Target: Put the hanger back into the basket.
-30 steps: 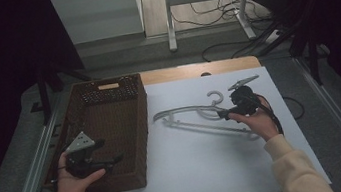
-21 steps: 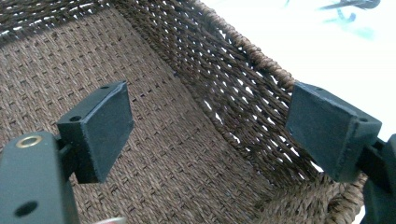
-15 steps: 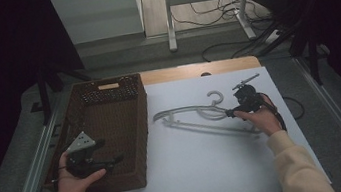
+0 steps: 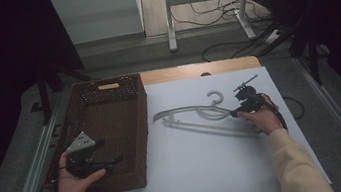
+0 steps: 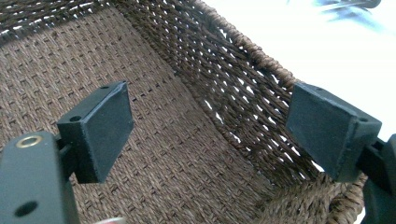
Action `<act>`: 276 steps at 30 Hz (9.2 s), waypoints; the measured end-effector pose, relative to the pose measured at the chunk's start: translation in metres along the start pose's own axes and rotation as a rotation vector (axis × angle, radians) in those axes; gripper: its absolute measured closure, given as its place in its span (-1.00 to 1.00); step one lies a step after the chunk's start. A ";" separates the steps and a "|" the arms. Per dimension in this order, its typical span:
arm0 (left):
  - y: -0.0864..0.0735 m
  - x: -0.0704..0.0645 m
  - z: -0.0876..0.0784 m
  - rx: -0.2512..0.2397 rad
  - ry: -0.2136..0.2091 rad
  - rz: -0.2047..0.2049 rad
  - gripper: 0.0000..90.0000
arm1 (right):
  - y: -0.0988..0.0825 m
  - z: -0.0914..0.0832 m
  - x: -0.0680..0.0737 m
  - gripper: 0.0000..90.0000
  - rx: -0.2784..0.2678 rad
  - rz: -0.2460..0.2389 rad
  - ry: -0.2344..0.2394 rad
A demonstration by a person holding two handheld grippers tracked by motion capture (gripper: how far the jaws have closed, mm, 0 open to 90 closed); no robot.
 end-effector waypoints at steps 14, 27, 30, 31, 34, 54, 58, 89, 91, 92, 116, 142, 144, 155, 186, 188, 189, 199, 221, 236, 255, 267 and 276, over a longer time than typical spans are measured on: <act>0.000 0.000 -0.001 -0.002 0.000 -0.001 -0.66 | -0.008 0.008 -0.001 0.42 0.062 -0.021 0.045; -0.001 0.002 -0.001 -0.003 0.005 -0.004 -0.66 | -0.006 0.007 0.003 0.82 0.079 -0.197 0.096; -0.001 0.002 -0.002 -0.003 0.006 -0.003 -0.66 | -0.008 0.005 -0.005 0.83 0.056 -0.193 0.088; -0.001 0.002 -0.002 -0.003 0.006 -0.003 -0.66 | -0.008 0.005 -0.005 0.83 0.056 -0.193 0.088; -0.001 0.002 -0.002 -0.003 0.007 -0.004 -0.66 | -0.009 0.001 -0.012 0.83 0.035 -0.188 0.078; 0.001 0.002 -0.002 -0.010 0.009 -0.001 -0.66 | 0.016 -0.041 -0.013 0.83 -0.171 -0.148 0.108; 0.002 0.002 -0.003 -0.011 0.011 -0.002 -0.66 | 0.019 -0.050 -0.009 0.83 -0.187 -0.152 0.120; 0.005 0.000 -0.004 -0.022 -0.003 -0.011 -0.67 | 0.032 -0.092 0.029 0.83 -0.278 -0.288 0.182; 0.006 -0.001 -0.005 -0.024 -0.004 -0.014 -0.67 | 0.031 -0.092 0.033 0.83 -0.275 -0.298 0.191; 0.006 -0.001 -0.005 -0.024 -0.003 -0.014 -0.67 | 0.031 -0.092 0.034 0.83 -0.276 -0.302 0.193; 0.015 -0.003 -0.011 -0.042 -0.020 -0.008 -0.67 | 0.037 -0.095 0.077 0.82 -0.287 -0.401 0.277; 0.053 -0.007 0.001 -0.020 -0.159 -0.044 -0.64 | 0.037 -0.094 0.102 0.82 -0.285 -0.491 0.306; 0.054 -0.008 0.003 -0.011 -0.176 -0.049 -0.64 | 0.037 -0.095 0.105 0.82 -0.292 -0.500 0.313; 0.066 -0.014 0.009 0.067 -0.355 -0.073 -0.55 | 0.039 -0.096 0.115 0.82 -0.310 -0.544 0.329; 0.087 -0.029 0.064 0.315 -0.535 -0.073 -0.30 | 0.044 -0.101 0.140 0.82 -0.374 -0.640 0.377; 0.086 -0.030 0.065 0.328 -0.543 -0.071 -0.21 | 0.044 -0.101 0.141 0.82 -0.376 -0.642 0.383; 0.084 -0.033 0.067 0.344 -0.559 -0.069 -0.21 | 0.044 -0.102 0.142 0.82 -0.378 -0.646 0.386; 0.073 -0.044 0.066 0.452 -0.621 -0.006 0.80 | 0.044 -0.101 0.153 0.82 -0.390 -0.669 0.410; 0.097 -0.027 0.042 0.215 -0.482 0.022 0.82 | 0.064 -0.128 0.119 -0.04 -0.579 -0.294 0.500; 0.106 -0.002 0.023 0.123 -0.392 -0.021 0.81 | 0.041 -0.135 0.078 -0.52 -0.572 -0.135 0.431; 0.123 0.007 0.003 0.022 -0.320 -0.011 0.81 | 0.017 -0.114 0.048 -0.75 -0.512 -0.041 0.341; 0.128 0.025 -0.016 -0.045 -0.265 -0.030 0.81 | 0.013 -0.107 0.040 -0.75 -0.498 -0.026 0.317; 0.127 0.036 -0.032 -0.066 -0.228 -0.044 0.81 | 0.010 -0.104 0.037 -0.74 -0.484 -0.022 0.299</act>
Point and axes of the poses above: each handheld gripper's, and its own axes: z roughly forward along the jaws, y roughly out of its top, x roughly to its left, the point moved 9 cm from there along z, roughly forward along the jaws, and after that the axes turned 10 degrees about -x, right-handed, at the moved point
